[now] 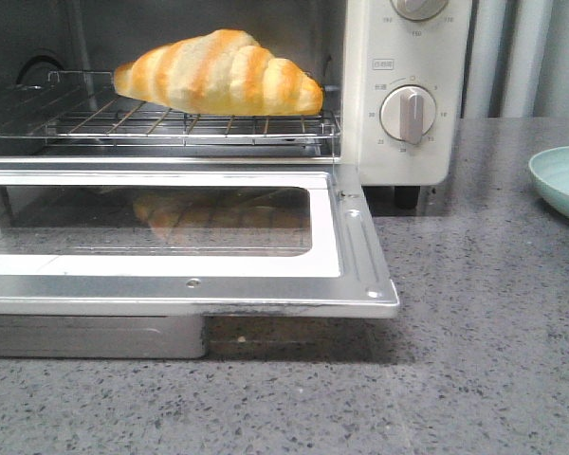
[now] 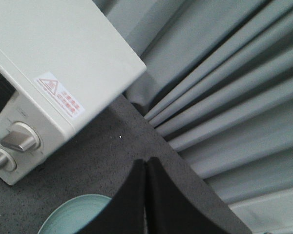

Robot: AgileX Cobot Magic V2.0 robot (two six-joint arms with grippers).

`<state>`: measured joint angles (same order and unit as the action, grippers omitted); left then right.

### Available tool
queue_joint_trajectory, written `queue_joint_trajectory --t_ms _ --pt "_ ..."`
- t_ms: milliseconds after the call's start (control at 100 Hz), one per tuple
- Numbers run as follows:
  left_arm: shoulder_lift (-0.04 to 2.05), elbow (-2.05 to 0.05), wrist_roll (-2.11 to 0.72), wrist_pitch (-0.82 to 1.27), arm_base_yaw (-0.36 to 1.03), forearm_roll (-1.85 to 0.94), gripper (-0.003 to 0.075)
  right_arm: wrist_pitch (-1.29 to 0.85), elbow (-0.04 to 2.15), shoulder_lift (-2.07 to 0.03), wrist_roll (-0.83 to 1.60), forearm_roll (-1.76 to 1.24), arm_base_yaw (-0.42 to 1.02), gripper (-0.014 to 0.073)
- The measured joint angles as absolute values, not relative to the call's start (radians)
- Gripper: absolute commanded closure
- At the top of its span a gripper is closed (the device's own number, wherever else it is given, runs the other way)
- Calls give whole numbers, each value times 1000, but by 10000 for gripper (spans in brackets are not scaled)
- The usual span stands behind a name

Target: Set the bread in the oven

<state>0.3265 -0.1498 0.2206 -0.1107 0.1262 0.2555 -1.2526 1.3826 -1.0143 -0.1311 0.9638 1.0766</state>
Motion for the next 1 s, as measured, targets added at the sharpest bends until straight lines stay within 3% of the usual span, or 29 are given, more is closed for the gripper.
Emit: queue_joint_trajectory --t_ms 400,1000 --pt "327 -150 221 -111 126 255 741 -1260 1084 -741 -250 968 1074 670" --pt "327 -150 221 -111 126 255 741 -1260 1073 -681 -256 966 1074 670"
